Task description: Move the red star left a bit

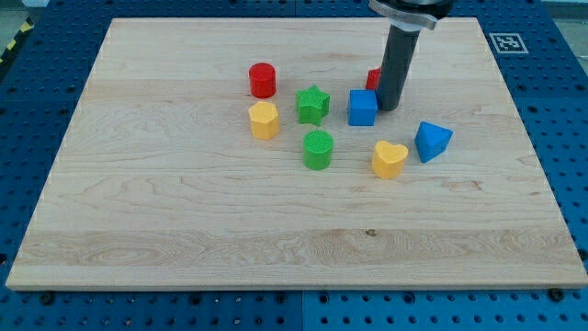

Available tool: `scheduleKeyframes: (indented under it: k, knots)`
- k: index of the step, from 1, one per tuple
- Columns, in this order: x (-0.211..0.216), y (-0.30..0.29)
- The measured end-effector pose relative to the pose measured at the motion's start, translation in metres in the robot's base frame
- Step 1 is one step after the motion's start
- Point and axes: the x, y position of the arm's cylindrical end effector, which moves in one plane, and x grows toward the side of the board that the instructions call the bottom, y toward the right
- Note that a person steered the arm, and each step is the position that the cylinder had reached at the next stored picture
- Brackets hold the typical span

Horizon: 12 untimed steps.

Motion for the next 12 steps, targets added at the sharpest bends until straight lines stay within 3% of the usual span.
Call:
scheduleKeyframes:
  k: [1,2,6,10,12]
  knots:
    - [0.002,0.0]
    - [0.03,0.025]
    - [-0.045,0.042]
    - [-0.023,0.044]
    - [-0.023,0.0]
